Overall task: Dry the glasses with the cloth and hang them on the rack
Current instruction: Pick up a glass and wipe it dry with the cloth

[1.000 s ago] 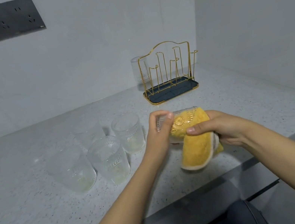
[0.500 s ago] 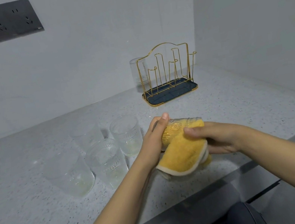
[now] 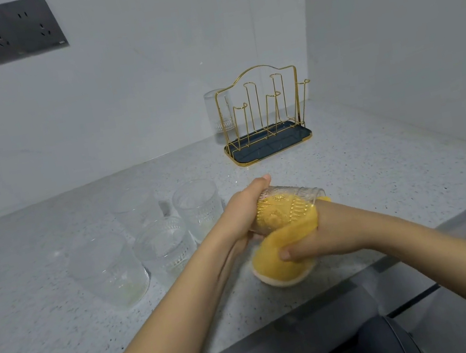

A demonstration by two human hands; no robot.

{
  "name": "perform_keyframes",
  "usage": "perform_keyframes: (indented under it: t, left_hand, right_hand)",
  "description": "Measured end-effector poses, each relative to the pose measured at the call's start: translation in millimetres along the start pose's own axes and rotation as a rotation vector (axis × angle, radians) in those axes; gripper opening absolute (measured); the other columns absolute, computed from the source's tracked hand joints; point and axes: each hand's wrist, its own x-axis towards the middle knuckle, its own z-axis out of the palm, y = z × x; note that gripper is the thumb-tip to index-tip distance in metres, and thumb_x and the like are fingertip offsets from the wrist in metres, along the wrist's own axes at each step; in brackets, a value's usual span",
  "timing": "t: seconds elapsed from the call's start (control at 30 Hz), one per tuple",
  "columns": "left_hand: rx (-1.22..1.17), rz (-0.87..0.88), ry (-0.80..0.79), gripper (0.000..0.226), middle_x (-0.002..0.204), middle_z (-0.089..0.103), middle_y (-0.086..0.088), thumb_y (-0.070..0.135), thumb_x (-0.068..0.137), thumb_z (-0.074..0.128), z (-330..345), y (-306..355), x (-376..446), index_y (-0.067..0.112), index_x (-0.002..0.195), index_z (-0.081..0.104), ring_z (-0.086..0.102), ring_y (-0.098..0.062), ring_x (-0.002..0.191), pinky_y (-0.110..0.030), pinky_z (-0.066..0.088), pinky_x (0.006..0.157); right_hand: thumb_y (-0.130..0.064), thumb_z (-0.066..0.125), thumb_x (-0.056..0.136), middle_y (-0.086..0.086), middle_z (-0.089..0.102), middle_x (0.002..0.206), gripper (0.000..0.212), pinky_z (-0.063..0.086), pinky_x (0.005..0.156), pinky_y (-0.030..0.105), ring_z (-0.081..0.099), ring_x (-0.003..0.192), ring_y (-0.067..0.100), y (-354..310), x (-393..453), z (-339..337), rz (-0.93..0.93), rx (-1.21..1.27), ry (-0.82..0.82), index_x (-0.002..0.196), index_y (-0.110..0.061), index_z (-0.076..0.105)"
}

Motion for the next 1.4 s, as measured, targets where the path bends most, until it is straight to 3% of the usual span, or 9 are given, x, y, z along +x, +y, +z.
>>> perform_keyframes:
  t: [0.13, 0.27, 0.4, 0.7, 0.87, 0.97, 1.13, 1.27, 1.4]
  left_hand:
    - [0.082, -0.068, -0.091, 0.047, 0.068, 0.073, 0.002, 0.064, 0.091, 0.045, -5, -4, -3, 0.022, 0.091, 0.067, 0.07, -0.013, 0.059, -0.026, 0.054, 0.049]
    - [0.102, 0.399, 0.005, 0.04, 0.1, 0.067, 0.022, 0.063, 0.091, 0.03, -6, -21, 0, 0.044, 0.099, 0.064, 0.064, -0.003, 0.093, -0.022, 0.054, 0.077]
    - [0.069, 0.687, 0.134, 0.025, 0.094, 0.059, 0.016, 0.039, 0.093, 0.036, 1, -26, 2, 0.028, 0.097, 0.058, 0.054, 0.011, 0.079, -0.009, 0.043, 0.072]
    - [0.303, -0.062, -0.028, 0.066, 0.081, 0.072, -0.008, 0.065, 0.095, 0.034, -6, 6, 7, 0.008, 0.107, 0.065, 0.072, -0.029, 0.068, -0.031, 0.056, 0.048]
    - [0.204, 0.234, -0.059, 0.072, 0.1, 0.071, -0.001, 0.078, 0.086, 0.021, -2, -16, 12, 0.026, 0.114, 0.062, 0.069, -0.021, 0.096, -0.043, 0.056, 0.088]
    - [0.074, 0.53, 0.071, 0.038, 0.093, 0.062, 0.017, 0.054, 0.089, 0.034, 7, -31, 14, 0.03, 0.099, 0.061, 0.059, 0.007, 0.082, -0.016, 0.049, 0.078]
    - [0.041, 0.195, 0.025, 0.051, 0.093, 0.072, -0.005, 0.054, 0.088, 0.047, 1, -15, 17, 0.01, 0.101, 0.067, 0.07, -0.019, 0.086, -0.039, 0.058, 0.081]
    - [0.186, -0.072, -0.094, 0.055, 0.075, 0.073, -0.01, 0.059, 0.091, 0.047, -3, -7, 14, 0.008, 0.101, 0.065, 0.072, -0.027, 0.064, -0.038, 0.059, 0.05]
    - [0.023, 0.022, -0.195, 0.066, 0.098, 0.076, -0.008, 0.079, 0.078, 0.042, -6, -18, 15, 0.029, 0.114, 0.067, 0.073, -0.027, 0.092, -0.042, 0.06, 0.072]
  right_hand:
    - [-0.019, 0.072, 0.076, -0.011, 0.068, 0.088, 0.024, 0.047, 0.069, 0.013, 0.061, 0.081, -0.004, 4, 0, -1, -0.023, -0.039, -0.031, 0.095, -0.031, 0.063]
    - [0.008, 0.064, 0.073, -0.003, 0.072, 0.093, 0.038, 0.054, 0.072, 0.02, 0.067, 0.089, 0.013, 3, 5, -22, 0.09, 0.561, -0.068, 0.099, -0.019, 0.065]
    - [0.004, 0.059, 0.062, 0.01, 0.067, 0.103, 0.05, 0.055, 0.076, 0.028, 0.066, 0.093, 0.021, -5, 12, -22, 0.094, 0.831, -0.179, 0.111, -0.007, 0.059]
    - [-0.016, 0.065, 0.069, -0.017, 0.057, 0.055, 0.017, 0.044, 0.052, 0.013, 0.055, 0.057, -0.001, -1, -1, 1, -0.048, -0.002, -0.035, 0.067, -0.033, 0.061]
    - [-0.003, 0.058, 0.052, 0.007, 0.069, 0.087, 0.045, 0.052, 0.074, 0.03, 0.065, 0.082, 0.018, 16, 7, -22, 0.109, 0.582, -0.073, 0.096, -0.005, 0.065]
    - [0.004, 0.052, 0.053, 0.009, 0.07, 0.084, 0.044, 0.056, 0.065, 0.028, 0.068, 0.077, 0.02, 9, 7, -24, 0.086, 0.951, -0.164, 0.094, -0.007, 0.065]
    - [-0.03, 0.059, 0.055, -0.021, 0.058, 0.054, 0.016, 0.039, 0.046, 0.008, 0.054, 0.055, 0.001, -2, -3, -8, -0.023, 0.104, -0.083, 0.06, -0.044, 0.061]
    - [-0.03, 0.064, 0.076, -0.06, 0.041, 0.077, 0.042, 0.033, 0.057, -0.007, 0.042, 0.074, -0.033, -3, -9, 7, -0.156, -0.134, -0.129, 0.078, -0.069, 0.048]
    - [-0.018, 0.066, 0.063, -0.02, 0.064, 0.076, 0.026, 0.048, 0.062, 0.013, 0.058, 0.071, -0.006, 11, -5, -12, -0.041, -0.008, -0.068, 0.084, -0.034, 0.061]
